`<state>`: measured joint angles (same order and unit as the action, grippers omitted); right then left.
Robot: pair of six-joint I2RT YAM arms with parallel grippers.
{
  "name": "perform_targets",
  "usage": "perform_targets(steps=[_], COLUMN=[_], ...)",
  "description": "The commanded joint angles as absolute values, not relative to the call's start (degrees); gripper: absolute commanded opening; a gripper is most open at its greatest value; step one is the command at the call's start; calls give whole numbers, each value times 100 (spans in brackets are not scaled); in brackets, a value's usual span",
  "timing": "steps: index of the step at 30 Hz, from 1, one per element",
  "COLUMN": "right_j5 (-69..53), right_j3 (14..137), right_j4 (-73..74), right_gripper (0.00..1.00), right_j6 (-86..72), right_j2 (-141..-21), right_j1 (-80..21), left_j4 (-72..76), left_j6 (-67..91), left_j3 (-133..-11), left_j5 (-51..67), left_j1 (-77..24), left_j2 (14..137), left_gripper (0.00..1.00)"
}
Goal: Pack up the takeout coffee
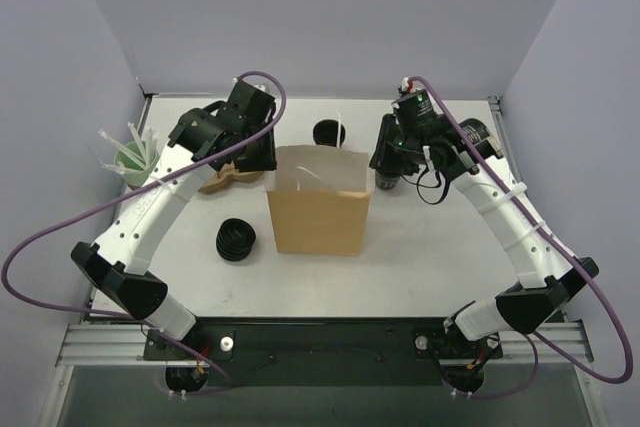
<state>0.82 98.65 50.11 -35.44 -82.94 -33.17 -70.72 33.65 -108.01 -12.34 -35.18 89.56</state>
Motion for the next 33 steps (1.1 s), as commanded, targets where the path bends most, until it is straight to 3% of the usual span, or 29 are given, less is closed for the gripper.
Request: perform_targets(steps=[1, 3, 5, 13, 19, 20, 22, 27, 29, 33], right_j5=[325, 308, 447, 1468, 1344, 1388, 1406, 1188, 1038, 748], right_j3=[9975, 10264, 10336, 10196, 10213, 10169, 10055, 9931, 10002, 10107], right_j4=[5080, 5080, 5098, 4660, 4491, 4483, 4482, 4482, 4482, 4395], right_gripper=[37, 53, 60, 69, 87, 100, 100, 100, 97, 95], right_j6=[-3621, -3542, -3568, -3243, -2919, -2857, -2699, -2233, -1970, -1653], right_j2=[-8200, -8183, -8139, -7919, -8068, -8060, -8042, -8243, -8541, -9087], right_j1=[-3305, -3305, -3305, -2743, -2127, -2118, -2118, -2039, -1925, -1749], left_j4=[-6986, -7214, -7303, -7242, -7163, -7102, -6970, -6663, -6453, -5811], left_j6=[3437, 3340, 3279, 3401, 3533, 3525, 3498, 3384, 3358, 3261], left_j3=[-10915, -11309, -11460, -10890, -10284, -10187, -10099, -10055, -10037, -9941], left_j5=[-1449, -1547, -1564, -1318, -1142, -1134, -1046, -835, -607, -273], left_j1=[-3489, -3481, -3480, -3498, -3498, -3489, -3498, -3498, -3489, -3498], left_j2=[8982, 9079, 9167, 8852, 8508, 8490, 8481, 8490, 8455, 8263], left_gripper=[52, 57, 58, 57, 53, 50, 47, 9, 0, 0])
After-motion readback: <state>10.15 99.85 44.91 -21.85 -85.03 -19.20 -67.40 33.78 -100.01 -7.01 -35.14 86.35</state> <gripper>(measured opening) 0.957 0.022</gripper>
